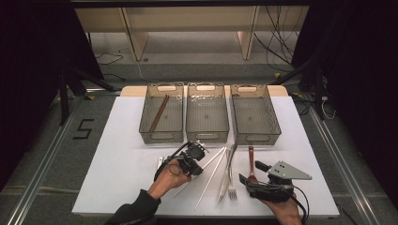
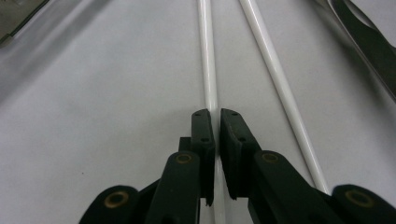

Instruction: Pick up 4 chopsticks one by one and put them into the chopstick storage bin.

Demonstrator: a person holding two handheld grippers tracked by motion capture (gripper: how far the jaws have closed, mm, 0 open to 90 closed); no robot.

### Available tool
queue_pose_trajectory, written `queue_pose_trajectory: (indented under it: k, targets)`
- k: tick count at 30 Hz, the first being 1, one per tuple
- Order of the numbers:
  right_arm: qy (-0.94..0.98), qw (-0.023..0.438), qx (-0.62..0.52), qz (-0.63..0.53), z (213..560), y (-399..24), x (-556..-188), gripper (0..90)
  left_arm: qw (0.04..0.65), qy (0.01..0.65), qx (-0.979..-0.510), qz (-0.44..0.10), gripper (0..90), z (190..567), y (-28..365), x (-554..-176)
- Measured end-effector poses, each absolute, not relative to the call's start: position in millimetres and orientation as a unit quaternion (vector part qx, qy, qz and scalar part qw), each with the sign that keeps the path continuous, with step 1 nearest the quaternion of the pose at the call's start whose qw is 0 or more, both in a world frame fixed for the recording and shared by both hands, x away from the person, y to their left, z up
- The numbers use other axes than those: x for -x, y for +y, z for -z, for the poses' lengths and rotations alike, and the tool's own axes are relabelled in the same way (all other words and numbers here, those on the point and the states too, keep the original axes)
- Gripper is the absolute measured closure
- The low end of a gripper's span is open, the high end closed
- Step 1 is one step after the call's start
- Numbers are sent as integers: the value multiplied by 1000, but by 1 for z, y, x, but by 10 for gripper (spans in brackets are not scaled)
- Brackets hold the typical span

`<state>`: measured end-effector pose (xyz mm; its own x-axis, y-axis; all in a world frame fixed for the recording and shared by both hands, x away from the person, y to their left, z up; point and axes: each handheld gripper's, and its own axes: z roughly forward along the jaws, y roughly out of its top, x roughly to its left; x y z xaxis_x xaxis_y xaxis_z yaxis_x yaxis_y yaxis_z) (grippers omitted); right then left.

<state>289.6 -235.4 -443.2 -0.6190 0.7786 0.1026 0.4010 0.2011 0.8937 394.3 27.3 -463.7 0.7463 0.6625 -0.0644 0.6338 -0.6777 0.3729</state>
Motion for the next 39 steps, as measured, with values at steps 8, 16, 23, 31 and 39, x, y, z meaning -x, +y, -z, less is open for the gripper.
queue_pose_trajectory:
  k: [8, 16, 23, 31, 39]
  targets:
    - [752, 190, -392, -494, 443, -235, -290, 244, 169, 349, -921, -38, 831, 462, 22, -396]
    - [752, 191, -392, -495, 443, -235, -290, 244, 173, 352, -919, -43, 845, 462, 26, -397]
    - [751, 191, -393, -495, 443, -235, -290, 245, 195, 348, -916, -35, 847, 452, 35, -399]
    - [750, 191, -393, -496, 443, -236, -290, 245, 202, 343, -917, -32, 847, 447, 39, -400]
    - [750, 191, -393, -496, 443, -236, -290, 245, 195, 340, -920, -31, 845, 453, 38, -401]
